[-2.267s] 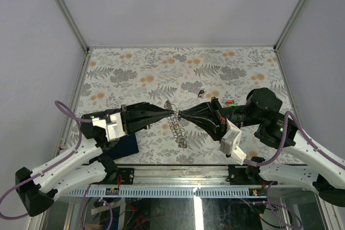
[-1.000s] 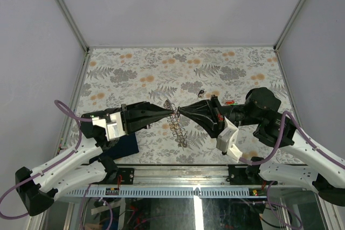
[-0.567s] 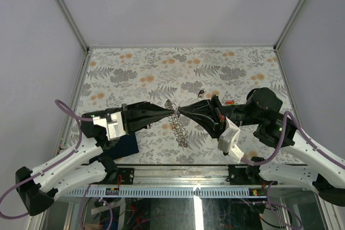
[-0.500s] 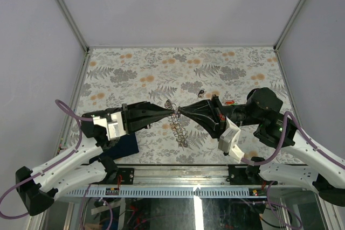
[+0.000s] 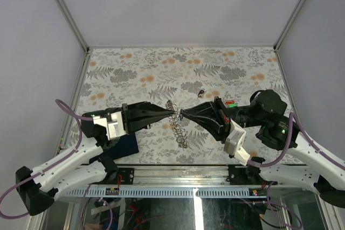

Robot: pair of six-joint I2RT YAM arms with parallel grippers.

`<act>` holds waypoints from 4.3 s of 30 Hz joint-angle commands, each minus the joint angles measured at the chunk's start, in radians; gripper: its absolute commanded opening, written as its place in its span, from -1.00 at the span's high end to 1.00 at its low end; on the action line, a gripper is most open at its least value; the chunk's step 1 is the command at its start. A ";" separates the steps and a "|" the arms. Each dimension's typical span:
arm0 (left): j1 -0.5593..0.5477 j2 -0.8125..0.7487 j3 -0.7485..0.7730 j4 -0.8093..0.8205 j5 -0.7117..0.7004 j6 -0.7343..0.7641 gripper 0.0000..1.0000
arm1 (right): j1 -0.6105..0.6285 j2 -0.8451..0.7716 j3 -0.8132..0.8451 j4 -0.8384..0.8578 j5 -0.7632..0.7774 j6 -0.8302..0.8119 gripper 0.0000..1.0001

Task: Put the keys on the keyring
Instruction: Insert the key onto the keyring.

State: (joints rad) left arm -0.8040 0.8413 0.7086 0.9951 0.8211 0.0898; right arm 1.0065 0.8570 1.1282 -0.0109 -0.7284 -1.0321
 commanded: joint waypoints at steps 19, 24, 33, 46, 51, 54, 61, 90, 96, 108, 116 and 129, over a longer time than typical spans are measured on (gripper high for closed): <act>0.007 0.010 0.060 -0.007 0.023 -0.009 1.00 | 0.009 -0.016 0.001 0.037 0.043 0.002 1.00; 0.008 0.007 0.060 -0.006 0.025 -0.007 1.00 | 0.009 -0.019 0.000 -0.005 0.072 -0.021 1.00; 0.007 0.007 0.062 -0.005 0.027 0.000 1.00 | 0.009 -0.019 -0.002 -0.031 0.089 -0.032 1.00; 0.008 0.018 0.064 0.000 0.041 -0.011 1.00 | 0.009 -0.009 0.003 -0.002 0.060 -0.014 1.00; 0.007 0.018 0.065 -0.001 0.041 -0.009 1.00 | 0.010 -0.013 -0.001 -0.003 0.070 -0.016 1.00; 0.008 0.019 0.065 -0.002 0.041 -0.010 1.00 | 0.009 -0.015 -0.001 0.002 0.069 -0.013 1.00; 0.007 0.022 0.067 -0.007 0.037 -0.010 1.00 | 0.009 -0.020 0.000 0.014 0.035 0.005 1.00; 0.008 0.035 0.110 -0.123 0.049 -0.014 1.00 | 0.009 -0.039 0.006 -0.007 0.021 -0.014 1.00; 0.008 0.050 0.161 -0.235 0.044 -0.020 1.00 | 0.009 -0.043 0.033 -0.087 0.025 -0.040 1.00; 0.006 0.058 0.235 -0.444 0.068 0.008 1.00 | 0.009 -0.064 0.056 -0.173 0.072 -0.082 1.00; 0.007 0.068 0.283 -0.593 0.069 0.047 1.00 | 0.009 -0.059 0.078 -0.242 0.067 -0.091 1.00; 0.007 0.100 0.366 -0.833 0.115 0.167 0.96 | 0.010 -0.052 0.065 -0.295 0.126 -0.086 1.00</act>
State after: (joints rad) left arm -0.7979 0.9352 1.0256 0.2245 0.9306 0.1970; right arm 1.0080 0.8001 1.1679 -0.3061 -0.6189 -1.1255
